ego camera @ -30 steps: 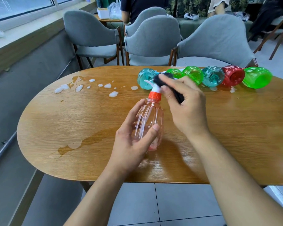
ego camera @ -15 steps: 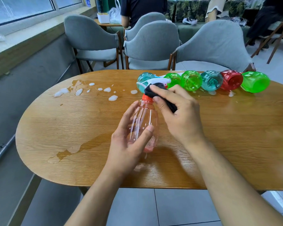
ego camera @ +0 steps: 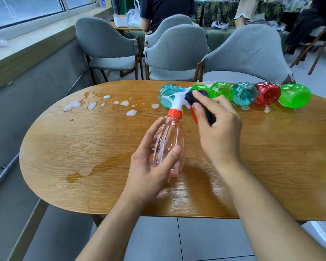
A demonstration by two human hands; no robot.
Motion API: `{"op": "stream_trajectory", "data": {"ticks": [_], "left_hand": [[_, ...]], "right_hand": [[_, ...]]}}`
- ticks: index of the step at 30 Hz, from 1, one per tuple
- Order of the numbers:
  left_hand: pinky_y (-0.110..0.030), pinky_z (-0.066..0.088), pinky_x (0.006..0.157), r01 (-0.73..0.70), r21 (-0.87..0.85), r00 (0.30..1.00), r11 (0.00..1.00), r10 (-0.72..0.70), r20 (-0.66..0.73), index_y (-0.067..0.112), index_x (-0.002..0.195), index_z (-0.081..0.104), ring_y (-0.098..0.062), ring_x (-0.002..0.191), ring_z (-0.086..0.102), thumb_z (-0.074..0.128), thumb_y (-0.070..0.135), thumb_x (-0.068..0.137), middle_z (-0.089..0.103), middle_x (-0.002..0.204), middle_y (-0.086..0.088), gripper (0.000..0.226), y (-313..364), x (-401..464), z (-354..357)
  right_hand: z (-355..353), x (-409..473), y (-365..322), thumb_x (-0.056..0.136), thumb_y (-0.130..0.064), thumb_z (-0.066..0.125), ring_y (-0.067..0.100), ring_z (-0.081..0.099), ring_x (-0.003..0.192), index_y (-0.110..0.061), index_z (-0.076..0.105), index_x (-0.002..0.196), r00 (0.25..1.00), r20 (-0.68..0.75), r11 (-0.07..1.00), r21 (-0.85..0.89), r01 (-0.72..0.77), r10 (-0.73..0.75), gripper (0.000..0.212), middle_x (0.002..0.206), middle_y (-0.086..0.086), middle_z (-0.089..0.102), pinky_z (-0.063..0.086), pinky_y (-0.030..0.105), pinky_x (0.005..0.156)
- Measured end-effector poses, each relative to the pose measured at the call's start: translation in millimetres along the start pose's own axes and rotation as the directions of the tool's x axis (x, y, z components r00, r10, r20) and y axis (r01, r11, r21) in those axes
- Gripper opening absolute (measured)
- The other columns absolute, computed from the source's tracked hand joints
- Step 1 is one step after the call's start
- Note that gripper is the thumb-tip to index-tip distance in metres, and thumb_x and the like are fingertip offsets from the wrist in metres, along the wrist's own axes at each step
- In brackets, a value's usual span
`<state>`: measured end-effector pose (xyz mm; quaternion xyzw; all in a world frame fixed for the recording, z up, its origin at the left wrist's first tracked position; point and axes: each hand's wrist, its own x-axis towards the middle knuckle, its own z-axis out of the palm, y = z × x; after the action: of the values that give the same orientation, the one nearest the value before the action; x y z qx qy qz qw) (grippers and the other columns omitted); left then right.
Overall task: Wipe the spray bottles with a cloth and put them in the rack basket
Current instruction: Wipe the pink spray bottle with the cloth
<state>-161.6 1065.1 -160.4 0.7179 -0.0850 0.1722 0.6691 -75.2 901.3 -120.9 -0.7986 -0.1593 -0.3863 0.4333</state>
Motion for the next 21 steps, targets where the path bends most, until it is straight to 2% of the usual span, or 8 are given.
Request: {"op": "stream_trajectory", "data": {"ticks": [1,4,6,10,13,16,18,21], "left_hand": [[-0.028,0.055,0.105,-0.001,0.002,1.000,1.000,0.001,0.002,0.037,0.156,0.048,-0.015,0.130,0.066,0.076,0.028,0.094,0.067,0.141,0.013,0.068,-1,0,0],[-0.024,0.053,0.105,-0.008,0.007,1.000,1.000,0.008,-0.022,0.033,0.156,0.048,-0.013,0.130,0.066,0.075,0.025,0.094,0.068,0.141,0.013,0.068,-1,1,-1],[-0.020,0.052,0.102,-0.007,-0.001,0.999,1.000,0.007,-0.033,0.032,0.156,0.049,-0.010,0.130,0.066,0.074,0.024,0.095,0.068,0.140,0.014,0.067,0,1,-1],[-0.015,0.051,0.101,0.006,-0.026,0.998,1.000,-0.007,-0.065,0.031,0.156,0.049,-0.005,0.129,0.065,0.075,0.024,0.096,0.067,0.140,0.019,0.066,3,3,-4],[-0.018,0.053,0.102,0.011,-0.015,0.999,1.000,-0.011,-0.048,0.033,0.157,0.048,-0.005,0.128,0.066,0.077,0.025,0.097,0.067,0.139,0.022,0.067,3,3,-5],[-0.018,0.052,0.103,-0.005,-0.018,1.000,1.000,0.004,-0.029,0.030,0.158,0.047,-0.008,0.131,0.065,0.074,0.024,0.096,0.067,0.142,0.017,0.068,3,2,0],[-0.017,0.051,0.103,-0.008,-0.022,0.999,1.000,0.007,-0.050,0.030,0.157,0.049,-0.008,0.131,0.064,0.073,0.023,0.096,0.066,0.143,0.014,0.066,2,3,1],[-0.028,0.054,0.108,0.015,-0.032,0.996,0.999,-0.017,-0.086,0.034,0.156,0.050,-0.008,0.131,0.064,0.075,0.025,0.098,0.066,0.142,0.015,0.064,-1,4,-5]], "right_hand": [[0,-1,-1,0.103,-0.025,0.068,0.012,0.060,0.082,-0.021,0.073,0.132,1.000,0.007,1.000,-0.001,0.011,-0.011,0.030,0.095,-0.003,0.064,0.052,0.033,0.069],[4,-9,-10,0.102,-0.023,0.070,0.012,0.061,0.085,-0.021,0.073,0.133,0.980,0.157,0.989,0.100,0.108,-0.123,0.031,0.095,-0.001,0.063,0.053,0.035,0.072],[6,-9,-9,0.102,-0.024,0.070,0.013,0.061,0.084,-0.024,0.073,0.132,0.970,0.184,0.986,0.095,0.140,-0.156,0.030,0.095,-0.001,0.063,0.053,0.037,0.072],[-3,2,12,0.102,-0.028,0.069,0.010,0.059,0.079,-0.025,0.076,0.129,1.000,0.017,0.999,-0.046,-0.006,0.007,0.028,0.093,-0.006,0.063,0.053,0.039,0.070],[-12,8,13,0.104,-0.024,0.068,0.010,0.057,0.082,-0.020,0.076,0.129,0.997,-0.064,0.999,-0.022,0.032,-0.033,0.026,0.093,-0.004,0.062,0.049,0.027,0.072],[-12,6,9,0.104,-0.022,0.068,0.012,0.057,0.084,-0.018,0.074,0.131,0.991,0.018,0.991,-0.012,0.135,-0.134,0.028,0.094,-0.001,0.061,0.048,0.025,0.074],[-7,2,11,0.104,-0.024,0.068,0.013,0.058,0.082,-0.021,0.075,0.131,0.982,0.104,0.987,-0.027,0.158,-0.155,0.028,0.093,-0.001,0.060,0.052,0.033,0.071],[-3,-6,17,0.101,-0.028,0.069,0.014,0.059,0.078,-0.024,0.077,0.127,0.966,0.199,0.982,-0.050,0.181,-0.168,0.027,0.090,-0.005,0.059,0.054,0.042,0.066]]}}
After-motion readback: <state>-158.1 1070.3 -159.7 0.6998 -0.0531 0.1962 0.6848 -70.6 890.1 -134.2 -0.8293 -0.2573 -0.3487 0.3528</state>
